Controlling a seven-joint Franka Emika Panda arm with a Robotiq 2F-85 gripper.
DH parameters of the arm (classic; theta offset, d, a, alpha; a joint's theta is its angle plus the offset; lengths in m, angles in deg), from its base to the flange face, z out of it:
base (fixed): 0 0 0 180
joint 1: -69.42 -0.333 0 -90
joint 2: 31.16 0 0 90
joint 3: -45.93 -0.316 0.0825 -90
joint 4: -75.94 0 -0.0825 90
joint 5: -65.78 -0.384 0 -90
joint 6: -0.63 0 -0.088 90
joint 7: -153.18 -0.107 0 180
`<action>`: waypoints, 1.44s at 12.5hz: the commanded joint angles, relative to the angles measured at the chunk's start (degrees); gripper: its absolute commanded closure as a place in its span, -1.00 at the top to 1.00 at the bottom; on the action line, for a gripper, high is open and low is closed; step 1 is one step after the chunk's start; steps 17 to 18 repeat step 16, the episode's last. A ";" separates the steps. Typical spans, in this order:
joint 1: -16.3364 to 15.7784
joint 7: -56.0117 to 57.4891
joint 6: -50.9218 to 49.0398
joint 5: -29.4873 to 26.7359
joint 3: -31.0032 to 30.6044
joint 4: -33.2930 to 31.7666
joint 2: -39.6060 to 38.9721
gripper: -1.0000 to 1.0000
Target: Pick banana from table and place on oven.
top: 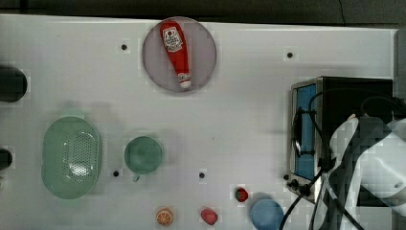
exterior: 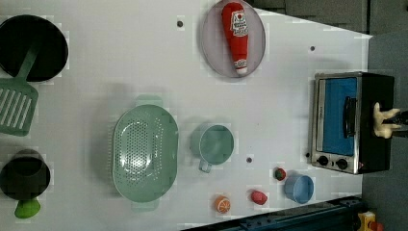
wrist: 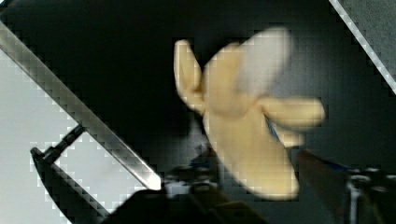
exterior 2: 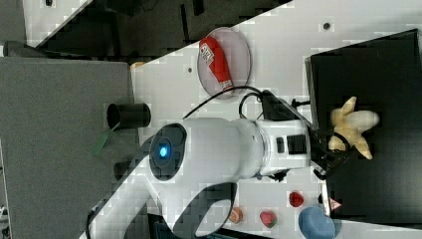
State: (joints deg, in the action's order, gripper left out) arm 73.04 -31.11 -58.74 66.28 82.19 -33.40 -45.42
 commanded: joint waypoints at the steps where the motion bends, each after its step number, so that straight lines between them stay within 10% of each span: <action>1: -0.36 2.74 1.25 -0.26 -0.43 1.57 1.80 0.90; 8: -3.18 4.89 -9.61 -0.03 -2.98 10.19 10.59 1.00; 14: -6.71 -38.24 -29.25 0.77 -25.09 9.87 21.20 1.00; 18: -6.70 -41.56 -29.27 1.01 -28.73 9.82 22.13 1.00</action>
